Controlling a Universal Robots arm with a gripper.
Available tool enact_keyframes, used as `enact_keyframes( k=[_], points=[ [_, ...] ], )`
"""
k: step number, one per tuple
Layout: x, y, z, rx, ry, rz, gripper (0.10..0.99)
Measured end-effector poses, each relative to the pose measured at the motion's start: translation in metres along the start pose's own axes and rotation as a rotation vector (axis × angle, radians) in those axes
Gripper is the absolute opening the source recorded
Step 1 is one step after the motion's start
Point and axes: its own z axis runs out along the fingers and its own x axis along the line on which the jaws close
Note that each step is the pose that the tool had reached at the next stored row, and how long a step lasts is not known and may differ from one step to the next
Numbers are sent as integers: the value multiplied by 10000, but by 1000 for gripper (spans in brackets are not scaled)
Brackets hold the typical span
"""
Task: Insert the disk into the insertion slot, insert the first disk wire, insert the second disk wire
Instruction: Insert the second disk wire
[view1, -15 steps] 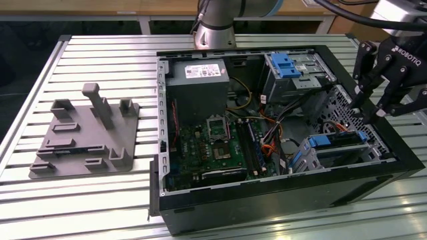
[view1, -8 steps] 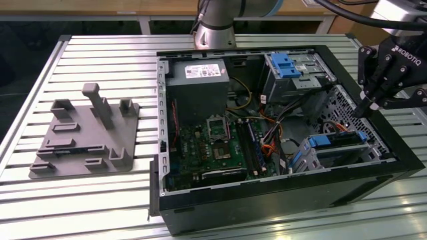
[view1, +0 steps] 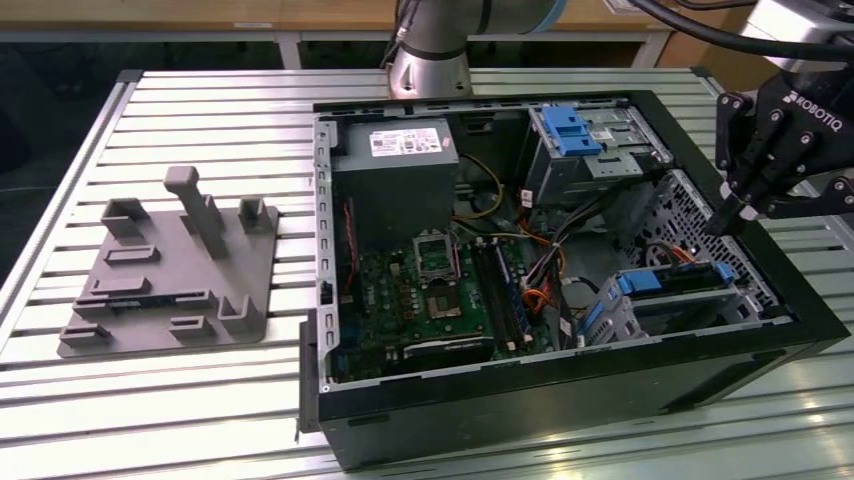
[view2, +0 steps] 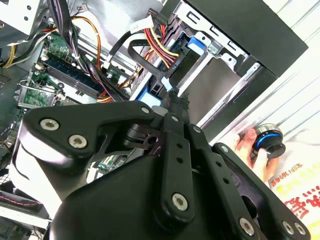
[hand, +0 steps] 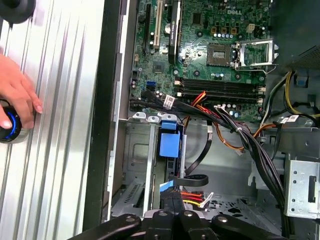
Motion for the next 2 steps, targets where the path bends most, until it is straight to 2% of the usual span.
enact_keyframes(
  k=[2],
  points=[
    [0,0,0,0,0,0,106]
  ],
)
